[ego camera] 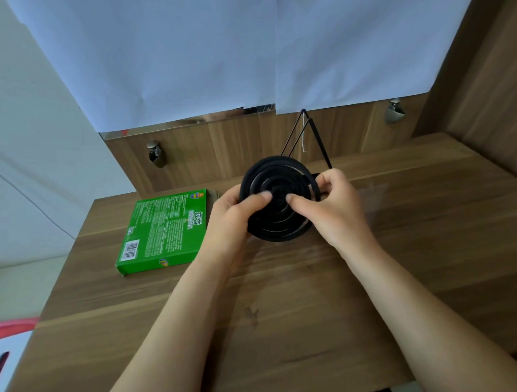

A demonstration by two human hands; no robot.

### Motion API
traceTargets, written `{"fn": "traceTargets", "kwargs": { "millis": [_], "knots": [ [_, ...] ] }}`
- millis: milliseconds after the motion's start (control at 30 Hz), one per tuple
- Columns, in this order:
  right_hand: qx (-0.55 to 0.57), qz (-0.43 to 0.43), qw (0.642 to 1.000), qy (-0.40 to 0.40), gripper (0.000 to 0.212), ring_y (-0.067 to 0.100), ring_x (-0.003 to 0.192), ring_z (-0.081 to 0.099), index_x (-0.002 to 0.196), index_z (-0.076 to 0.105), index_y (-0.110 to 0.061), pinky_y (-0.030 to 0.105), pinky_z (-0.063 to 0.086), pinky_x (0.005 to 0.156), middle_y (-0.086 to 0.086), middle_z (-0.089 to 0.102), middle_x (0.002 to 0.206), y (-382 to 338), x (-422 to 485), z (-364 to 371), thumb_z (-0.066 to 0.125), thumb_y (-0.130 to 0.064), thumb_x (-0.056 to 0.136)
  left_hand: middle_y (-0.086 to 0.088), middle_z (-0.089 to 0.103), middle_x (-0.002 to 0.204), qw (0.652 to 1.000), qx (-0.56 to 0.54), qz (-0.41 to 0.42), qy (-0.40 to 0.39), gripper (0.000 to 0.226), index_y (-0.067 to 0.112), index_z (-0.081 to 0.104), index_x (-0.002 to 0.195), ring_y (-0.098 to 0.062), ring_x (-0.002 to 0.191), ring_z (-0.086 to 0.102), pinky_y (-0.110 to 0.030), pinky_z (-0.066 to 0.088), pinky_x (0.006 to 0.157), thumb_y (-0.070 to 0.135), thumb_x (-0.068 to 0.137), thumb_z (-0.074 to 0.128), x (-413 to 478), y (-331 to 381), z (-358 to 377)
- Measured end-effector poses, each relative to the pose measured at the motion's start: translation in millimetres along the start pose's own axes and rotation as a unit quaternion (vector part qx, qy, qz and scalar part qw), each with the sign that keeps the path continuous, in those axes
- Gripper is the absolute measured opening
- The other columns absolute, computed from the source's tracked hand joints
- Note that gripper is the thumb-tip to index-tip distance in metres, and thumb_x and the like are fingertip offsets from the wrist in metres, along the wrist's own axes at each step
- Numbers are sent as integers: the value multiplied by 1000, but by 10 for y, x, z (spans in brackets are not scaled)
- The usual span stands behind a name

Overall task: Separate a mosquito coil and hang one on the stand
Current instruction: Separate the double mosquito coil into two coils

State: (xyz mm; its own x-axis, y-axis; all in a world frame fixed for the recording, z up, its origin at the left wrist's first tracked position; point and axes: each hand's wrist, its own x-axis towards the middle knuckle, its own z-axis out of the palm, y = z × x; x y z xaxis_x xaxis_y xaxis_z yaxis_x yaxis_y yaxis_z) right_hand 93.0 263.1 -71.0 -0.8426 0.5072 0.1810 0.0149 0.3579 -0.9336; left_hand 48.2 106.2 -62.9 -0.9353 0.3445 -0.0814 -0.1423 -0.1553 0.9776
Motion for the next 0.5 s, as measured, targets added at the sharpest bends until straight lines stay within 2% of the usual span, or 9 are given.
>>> {"fn": "traceTargets", "kwargs": {
  "millis": [67,133,233,367,500],
  "knots": [
    [-7,-1,1000,2,37,7,82,60,87,53,-16,20,46,63,0,63,92,12,5,3,80,-36,69,-13,74,114,999,-24,-36,-20,37,13,74,112,-28,109,69,-45,53,95,37,90,57,3,16,8],
    [-17,-14,1000,9,38,11,86,57,85,53,-16,22,44,66,0,59,97,21,10,7,80,-36,68,-9,75,114,997,-46,-61,-22,43,20,75,111,-22,109,70,-42,52,97,48,95,47,10,26,5],
    [-27,-46,998,16,38,8,80,52,84,53,-18,18,40,65,-2,56,92,13,3,4,83,-35,67,-9,74,115,995,-69,-74,-6,47,18,72,117,-22,109,70,-43,50,98,49,98,43,22,28,-12],
    [-18,-69,997,11,38,4,67,50,80,52,-23,12,42,59,-7,55,77,-11,-5,-16,85,-35,66,-10,74,115,993,-85,-84,23,46,15,69,121,-24,110,69,-47,47,104,46,99,43,17,50,-6],
    [-31,-89,995,19,38,3,67,51,80,53,-23,10,42,58,-8,56,76,-8,-8,-27,86,-35,65,-10,76,110,993,-60,-86,53,43,15,70,117,-24,105,71,-48,48,103,45,99,44,20,46,10]
  ]
}}
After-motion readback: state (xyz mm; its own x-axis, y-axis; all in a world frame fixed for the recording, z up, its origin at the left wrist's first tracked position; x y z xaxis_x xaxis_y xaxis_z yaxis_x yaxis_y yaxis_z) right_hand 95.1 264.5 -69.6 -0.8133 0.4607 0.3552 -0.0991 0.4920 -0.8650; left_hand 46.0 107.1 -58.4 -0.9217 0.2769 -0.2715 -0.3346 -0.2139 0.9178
